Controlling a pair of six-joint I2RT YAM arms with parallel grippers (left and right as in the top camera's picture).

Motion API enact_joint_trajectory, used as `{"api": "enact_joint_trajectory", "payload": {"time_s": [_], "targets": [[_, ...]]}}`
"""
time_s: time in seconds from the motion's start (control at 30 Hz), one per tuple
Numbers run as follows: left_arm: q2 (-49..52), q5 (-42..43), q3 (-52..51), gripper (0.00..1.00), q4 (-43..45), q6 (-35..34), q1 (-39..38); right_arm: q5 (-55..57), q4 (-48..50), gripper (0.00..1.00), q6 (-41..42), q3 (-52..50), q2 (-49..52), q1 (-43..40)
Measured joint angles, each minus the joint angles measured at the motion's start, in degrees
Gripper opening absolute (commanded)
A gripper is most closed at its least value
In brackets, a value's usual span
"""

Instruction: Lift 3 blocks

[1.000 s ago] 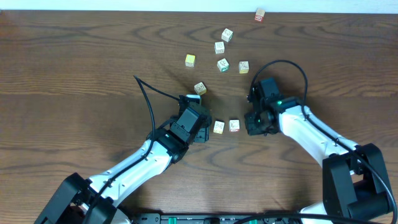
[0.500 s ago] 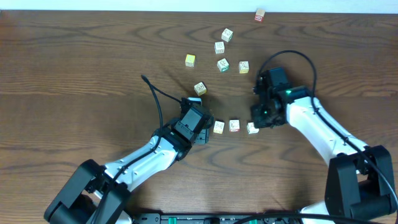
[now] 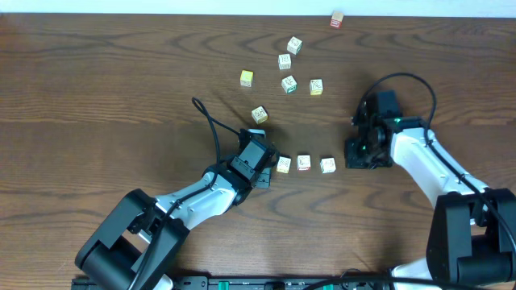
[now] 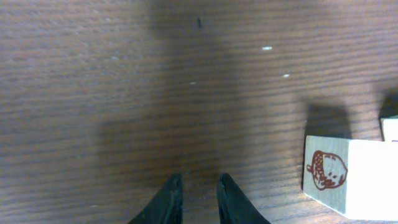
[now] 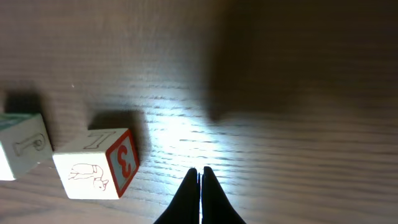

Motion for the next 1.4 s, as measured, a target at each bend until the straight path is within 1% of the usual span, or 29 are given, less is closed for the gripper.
{"api": "enact_joint_trajectory", "payload": {"time_s": [0.13,0.27,0.43,0.53,0.8,1.13,1.4], "targets": [[0.8,2.3,0.0,0.21,1.8,-0.1,0.0,-2.1,3.5,0.01,0.0,-5.6,0.0,0.7],[1.2,4.6,0.0,0.21,3.7,-0.2,0.0,-3.9,4.4,0.02,0.0,-8.2,0.0,0.7],[1.4,7.3,0.0,0.21,4.9,-0.5,0.0,-5.4,5.6,0.04,0.0,-8.3,0.0,2.1],[1.4,7.9,0.0,0.21,5.0,-0.7,0.0,-6.0,6.9,0.04,0.1,-8.3,0.0,3.3],[1.4,8.0,0.0,0.21,5.0,-3.0,0.0,-6.4,10.2,0.05,0.0,-8.3,0.0,5.4],[1.4,8.2,0.0,0.21,5.9,-3.5,0.0,-6.6,11.6,0.05,-0.7,-8.4,0.0,5.6],[1.4,8.3,0.0,0.21,7.4,-6.1,0.0,-6.6,12.3,0.03,-2.3,-8.4,0.0,5.6]]}}
